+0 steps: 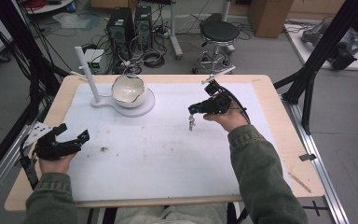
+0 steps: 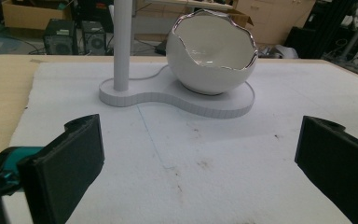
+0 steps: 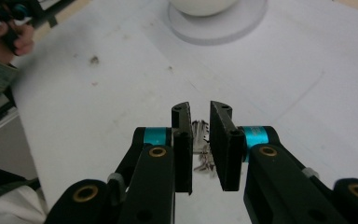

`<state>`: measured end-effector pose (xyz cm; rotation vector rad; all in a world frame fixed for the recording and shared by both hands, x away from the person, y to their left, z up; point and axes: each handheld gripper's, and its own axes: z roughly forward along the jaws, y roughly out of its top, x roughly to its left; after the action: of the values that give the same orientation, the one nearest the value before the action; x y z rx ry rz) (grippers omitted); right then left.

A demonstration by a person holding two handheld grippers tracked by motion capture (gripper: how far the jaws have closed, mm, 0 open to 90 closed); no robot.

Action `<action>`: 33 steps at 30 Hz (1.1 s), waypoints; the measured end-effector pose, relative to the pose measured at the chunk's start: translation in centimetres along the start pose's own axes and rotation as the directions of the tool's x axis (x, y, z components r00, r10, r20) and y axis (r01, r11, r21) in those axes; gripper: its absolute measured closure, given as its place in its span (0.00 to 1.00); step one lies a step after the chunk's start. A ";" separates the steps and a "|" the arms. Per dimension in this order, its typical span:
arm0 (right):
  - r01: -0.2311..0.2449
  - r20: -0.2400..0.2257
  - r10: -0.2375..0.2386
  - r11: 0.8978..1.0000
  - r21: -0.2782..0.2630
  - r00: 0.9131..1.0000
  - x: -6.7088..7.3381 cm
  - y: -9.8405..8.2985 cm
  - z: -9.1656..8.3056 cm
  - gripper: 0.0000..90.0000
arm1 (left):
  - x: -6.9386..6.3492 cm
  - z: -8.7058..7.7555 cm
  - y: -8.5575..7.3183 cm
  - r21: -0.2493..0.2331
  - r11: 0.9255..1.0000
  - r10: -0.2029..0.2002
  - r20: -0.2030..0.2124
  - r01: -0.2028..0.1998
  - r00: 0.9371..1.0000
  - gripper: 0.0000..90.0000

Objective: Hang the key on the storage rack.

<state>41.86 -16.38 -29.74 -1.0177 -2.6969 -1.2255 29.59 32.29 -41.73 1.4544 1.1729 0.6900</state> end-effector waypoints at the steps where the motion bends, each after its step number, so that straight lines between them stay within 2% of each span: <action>1: 0.000 0.000 0.000 1.000 0.000 1.000 0.0 0.0 0.0 0.89 | 0.0 0.0 0.0 0.000 1.000 0.000 0.000 0.000 1.000 0.02; 8: 0.039 -0.041 -0.039 0.999 -0.019 0.998 1.8 2.8 0.7 0.89 | 0.2 0.1 0.0 -0.005 1.000 0.000 -0.002 0.000 1.000 0.02; 18: 0.052 -0.065 -0.055 0.998 -0.048 0.996 2.6 5.8 2.3 0.89 | 0.7 0.7 0.1 -0.003 1.000 0.003 -0.006 -0.003 1.000 0.02; 26: 0.071 -0.082 -0.074 0.997 -0.040 0.994 3.5 7.8 3.4 0.89 | 1.0 1.0 0.1 -0.013 1.000 -0.001 -0.007 0.001 1.000 0.02; 33: 0.086 -0.077 -0.089 0.996 -0.034 0.993 4.3 9.5 4.6 0.89 | 1.5 1.0 0.2 -0.012 1.000 -0.003 -0.008 0.003 1.000 0.02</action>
<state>44.94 -6.30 -25.45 -0.8434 -2.6971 -1.2963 31.07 33.25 -42.06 1.4407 1.1749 0.7011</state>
